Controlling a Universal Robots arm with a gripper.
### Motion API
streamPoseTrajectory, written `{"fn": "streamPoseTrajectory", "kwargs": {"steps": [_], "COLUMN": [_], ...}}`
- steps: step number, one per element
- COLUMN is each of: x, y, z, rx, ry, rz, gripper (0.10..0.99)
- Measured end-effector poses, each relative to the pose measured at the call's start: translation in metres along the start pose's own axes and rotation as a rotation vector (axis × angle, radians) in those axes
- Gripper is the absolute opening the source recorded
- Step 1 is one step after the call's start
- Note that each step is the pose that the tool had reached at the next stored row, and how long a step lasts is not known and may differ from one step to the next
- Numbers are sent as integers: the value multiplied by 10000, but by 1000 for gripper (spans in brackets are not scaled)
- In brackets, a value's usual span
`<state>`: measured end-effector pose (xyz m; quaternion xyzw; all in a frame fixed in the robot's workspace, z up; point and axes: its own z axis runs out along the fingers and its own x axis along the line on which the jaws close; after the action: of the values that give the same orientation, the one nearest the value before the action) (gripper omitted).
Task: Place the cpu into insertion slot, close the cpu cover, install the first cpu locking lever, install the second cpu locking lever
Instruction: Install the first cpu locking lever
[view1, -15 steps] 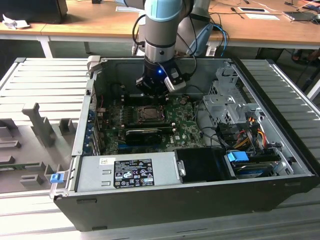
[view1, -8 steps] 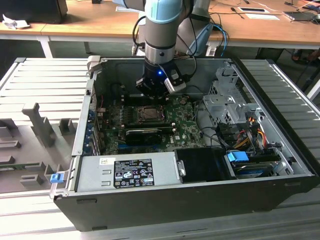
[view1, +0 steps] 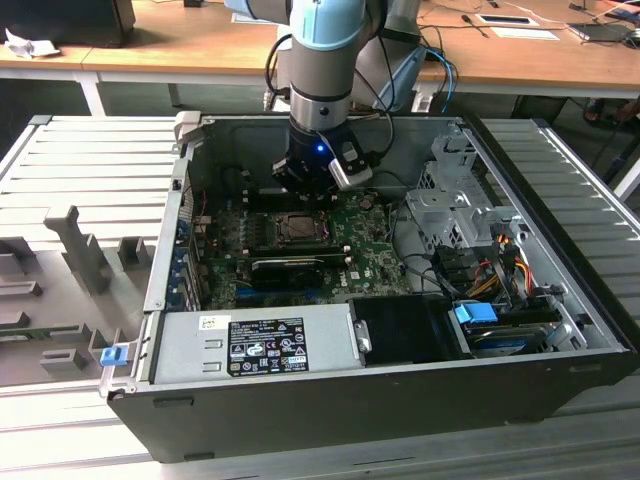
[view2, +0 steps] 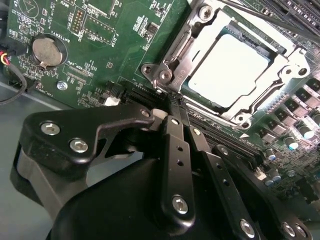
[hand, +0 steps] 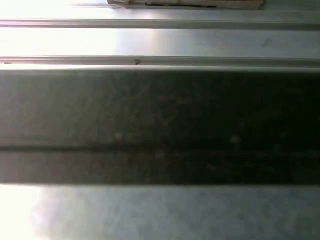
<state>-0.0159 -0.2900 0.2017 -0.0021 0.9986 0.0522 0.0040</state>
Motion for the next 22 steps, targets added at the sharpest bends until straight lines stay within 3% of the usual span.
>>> {"fn": "streamPoseTrajectory", "kwargs": {"steps": [6, 11, 14, 22], "x": [-4, -4, -4, -4], "y": [0, 12, -39, -84], "z": [-4, -126, -133, -137], "rx": [-46, -46, -44, -46], "ry": [-2, -1, 0, -1], "rz": [0, -1, -1, 0], "gripper": [106, 106, 106, 106]}}
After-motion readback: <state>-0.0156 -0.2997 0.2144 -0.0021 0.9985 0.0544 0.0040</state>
